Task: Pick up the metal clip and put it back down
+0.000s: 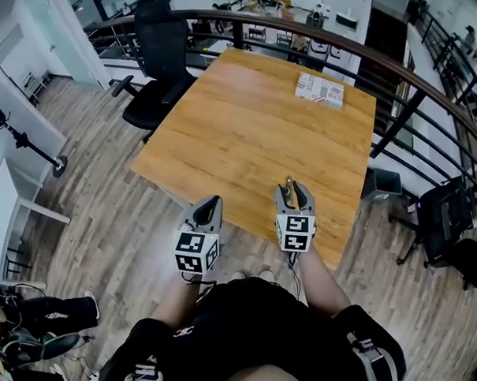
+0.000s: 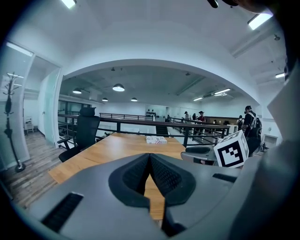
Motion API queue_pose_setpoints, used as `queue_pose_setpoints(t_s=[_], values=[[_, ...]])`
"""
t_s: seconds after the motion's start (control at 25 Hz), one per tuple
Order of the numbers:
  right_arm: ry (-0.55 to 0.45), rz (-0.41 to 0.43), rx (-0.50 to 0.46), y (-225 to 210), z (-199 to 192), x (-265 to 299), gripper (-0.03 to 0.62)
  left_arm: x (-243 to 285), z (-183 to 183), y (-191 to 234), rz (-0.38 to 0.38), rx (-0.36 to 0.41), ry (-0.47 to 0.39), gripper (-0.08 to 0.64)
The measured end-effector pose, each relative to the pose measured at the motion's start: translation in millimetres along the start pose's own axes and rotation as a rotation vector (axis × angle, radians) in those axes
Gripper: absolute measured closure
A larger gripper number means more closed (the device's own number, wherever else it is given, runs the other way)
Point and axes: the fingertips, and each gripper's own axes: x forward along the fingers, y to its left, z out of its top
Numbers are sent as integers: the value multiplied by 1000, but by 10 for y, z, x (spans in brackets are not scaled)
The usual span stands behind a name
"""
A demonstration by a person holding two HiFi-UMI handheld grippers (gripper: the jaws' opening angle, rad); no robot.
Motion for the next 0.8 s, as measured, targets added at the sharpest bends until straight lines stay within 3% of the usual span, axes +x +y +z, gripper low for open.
queue_pose_setpoints(t_s=[0.44, 0.8], values=[[170, 10, -54, 161, -755, 438, 347, -234, -281, 289, 111, -44, 44, 549], [290, -40, -243, 150, -1301, 724, 348, -347, -444, 426, 163, -71, 78, 549]])
